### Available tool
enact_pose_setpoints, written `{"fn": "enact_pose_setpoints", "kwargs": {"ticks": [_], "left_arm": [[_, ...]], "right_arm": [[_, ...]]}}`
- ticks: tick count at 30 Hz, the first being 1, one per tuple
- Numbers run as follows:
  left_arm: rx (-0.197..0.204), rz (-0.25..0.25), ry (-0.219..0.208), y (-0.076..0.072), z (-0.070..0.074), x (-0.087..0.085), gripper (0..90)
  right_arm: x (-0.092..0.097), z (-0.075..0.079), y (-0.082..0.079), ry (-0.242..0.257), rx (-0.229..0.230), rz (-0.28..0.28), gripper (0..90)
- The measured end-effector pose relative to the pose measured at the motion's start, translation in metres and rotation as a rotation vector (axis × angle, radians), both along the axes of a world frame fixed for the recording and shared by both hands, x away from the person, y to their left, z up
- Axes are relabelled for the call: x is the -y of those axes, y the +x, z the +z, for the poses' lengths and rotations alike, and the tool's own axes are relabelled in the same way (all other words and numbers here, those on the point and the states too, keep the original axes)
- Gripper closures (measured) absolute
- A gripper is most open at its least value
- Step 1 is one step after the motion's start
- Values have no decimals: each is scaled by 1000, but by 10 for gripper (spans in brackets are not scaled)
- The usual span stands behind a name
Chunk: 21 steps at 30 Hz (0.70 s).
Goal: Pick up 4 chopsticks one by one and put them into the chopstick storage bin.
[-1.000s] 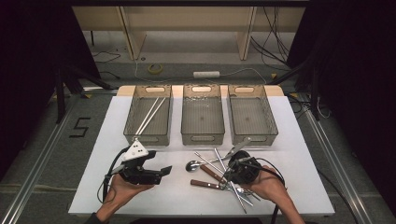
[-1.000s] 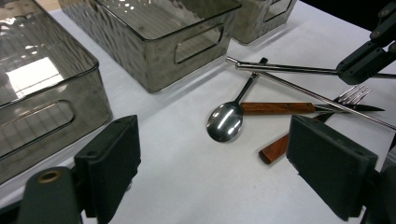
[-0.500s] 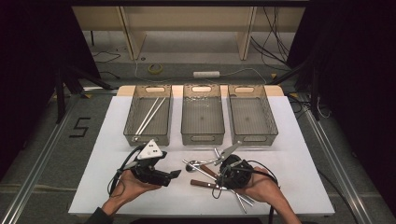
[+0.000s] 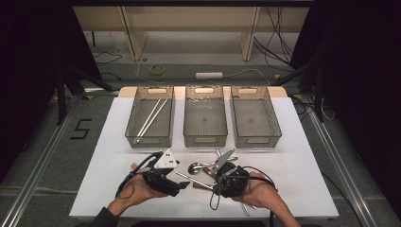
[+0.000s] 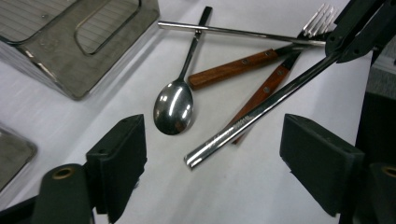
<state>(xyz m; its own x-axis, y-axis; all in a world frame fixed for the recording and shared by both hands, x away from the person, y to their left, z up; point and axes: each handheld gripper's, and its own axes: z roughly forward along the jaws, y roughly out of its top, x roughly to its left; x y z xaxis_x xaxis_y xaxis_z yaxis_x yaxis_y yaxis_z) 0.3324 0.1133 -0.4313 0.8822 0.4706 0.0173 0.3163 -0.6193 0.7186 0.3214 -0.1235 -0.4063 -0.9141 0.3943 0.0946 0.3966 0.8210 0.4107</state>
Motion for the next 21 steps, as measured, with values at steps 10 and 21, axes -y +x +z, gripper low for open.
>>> {"fn": "enact_pose_setpoints", "kwargs": {"ticks": [10,21], "left_arm": [[36,-109,78,-12,0,10,371],[19,-175,121,-16,-4,14,506]], "right_arm": [[-6,-1,-3,0,-6,55,868],[-9,-2,-6,-5,-6,98,868]]}}
